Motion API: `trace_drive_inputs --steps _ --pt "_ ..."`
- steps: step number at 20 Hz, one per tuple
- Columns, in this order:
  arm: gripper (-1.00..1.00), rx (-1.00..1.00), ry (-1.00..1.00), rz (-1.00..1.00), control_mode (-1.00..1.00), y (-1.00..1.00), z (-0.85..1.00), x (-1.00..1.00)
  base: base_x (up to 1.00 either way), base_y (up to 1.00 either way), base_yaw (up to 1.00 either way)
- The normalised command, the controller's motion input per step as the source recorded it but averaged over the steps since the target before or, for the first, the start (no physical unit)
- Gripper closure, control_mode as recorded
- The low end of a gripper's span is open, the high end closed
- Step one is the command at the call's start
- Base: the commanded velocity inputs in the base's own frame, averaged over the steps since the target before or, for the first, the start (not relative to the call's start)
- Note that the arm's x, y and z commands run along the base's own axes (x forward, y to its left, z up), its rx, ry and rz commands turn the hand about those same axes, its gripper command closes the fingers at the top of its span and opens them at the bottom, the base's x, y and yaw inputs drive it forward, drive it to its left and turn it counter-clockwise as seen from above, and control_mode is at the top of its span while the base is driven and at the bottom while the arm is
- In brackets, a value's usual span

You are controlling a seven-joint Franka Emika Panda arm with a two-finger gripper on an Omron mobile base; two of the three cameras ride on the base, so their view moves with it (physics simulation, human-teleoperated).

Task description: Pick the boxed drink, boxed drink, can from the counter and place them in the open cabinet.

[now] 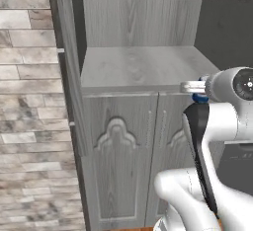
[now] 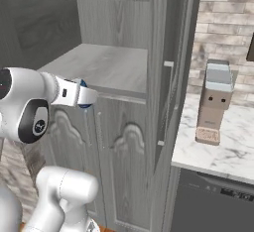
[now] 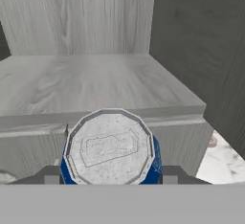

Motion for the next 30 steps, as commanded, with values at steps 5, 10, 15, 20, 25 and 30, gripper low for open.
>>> trace_drive_inputs --steps 5,10,15,20,25,30 --pt "1.00 0.00 0.00 -0.09 -1.00 -0.01 0.00 0.34 0.00 0.00 0.00" --pt "1.00 0.00 0.00 -0.08 -1.00 -0.07 0.04 0.28 0.00 0.00 0.00" --pt "1.00 0.01 0.00 -0.06 -1.00 -0.21 0.09 0.32 0.00 0.00 0.00" --pt "1.00 0.06 0.03 -0.02 -1.00 -0.33 0.16 0.40 0.00 0.00 0.00" --pt "1.00 0.06 0.03 -0.02 -1.00 -0.30 0.10 0.48 0.00 0.00 0.00" --pt "1.00 0.03 0.00 -0.02 -1.00 -0.23 0.01 0.52 0.00 0.00 0.00"
